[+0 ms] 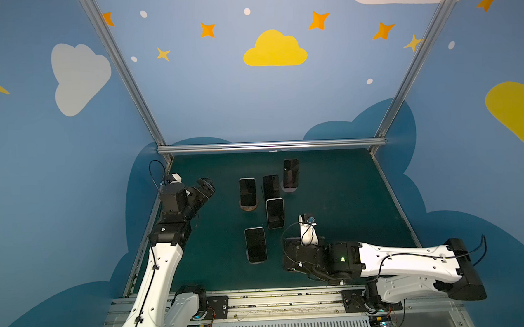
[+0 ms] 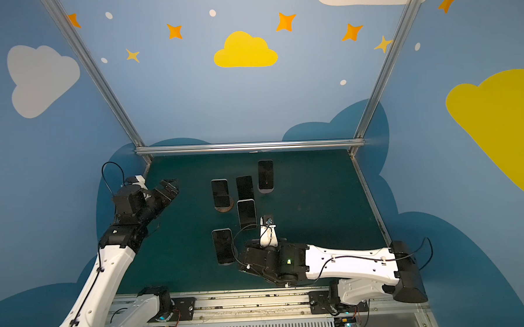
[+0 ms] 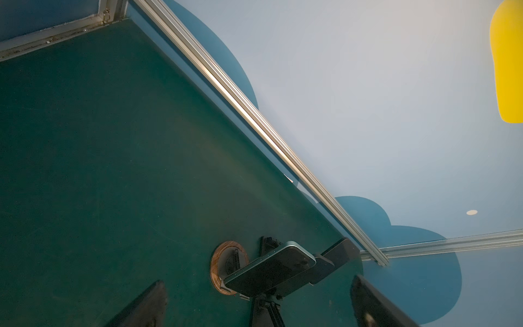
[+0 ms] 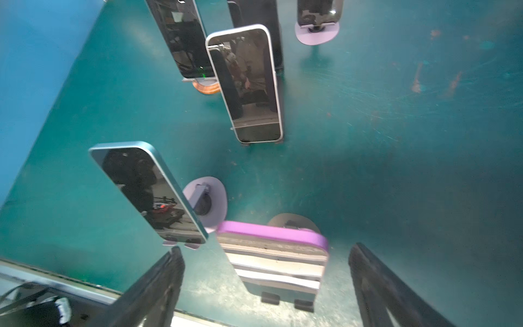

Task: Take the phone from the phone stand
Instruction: 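Lower the right gripper around the purple-cased phone and close it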

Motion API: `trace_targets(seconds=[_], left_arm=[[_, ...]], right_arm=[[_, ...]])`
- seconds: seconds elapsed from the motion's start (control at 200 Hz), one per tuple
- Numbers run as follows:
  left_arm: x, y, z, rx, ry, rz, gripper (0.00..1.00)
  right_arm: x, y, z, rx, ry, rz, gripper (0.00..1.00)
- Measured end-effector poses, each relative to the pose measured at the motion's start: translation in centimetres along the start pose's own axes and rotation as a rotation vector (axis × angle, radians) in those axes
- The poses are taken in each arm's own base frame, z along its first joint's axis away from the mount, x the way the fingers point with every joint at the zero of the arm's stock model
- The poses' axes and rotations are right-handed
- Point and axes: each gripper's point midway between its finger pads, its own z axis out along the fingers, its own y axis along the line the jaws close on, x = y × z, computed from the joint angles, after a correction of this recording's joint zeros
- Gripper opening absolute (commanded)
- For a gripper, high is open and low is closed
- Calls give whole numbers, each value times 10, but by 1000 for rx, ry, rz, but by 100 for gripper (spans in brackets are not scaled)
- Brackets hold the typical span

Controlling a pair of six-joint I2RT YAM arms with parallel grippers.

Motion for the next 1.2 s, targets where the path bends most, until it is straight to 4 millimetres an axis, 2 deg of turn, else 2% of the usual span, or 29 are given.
trace_targets(seconds=[0.446, 0.716, 1.197], left_arm=[[1, -2, 0, 10, 5, -1, 100], [1, -4, 0, 20, 8, -2, 100], [2, -4, 1, 22, 12, -11, 100]], right_arm=[[7, -5, 9, 45, 0, -12, 92], [17, -4, 20, 76, 10, -34, 92], [22, -3, 31, 110, -11, -2, 91]])
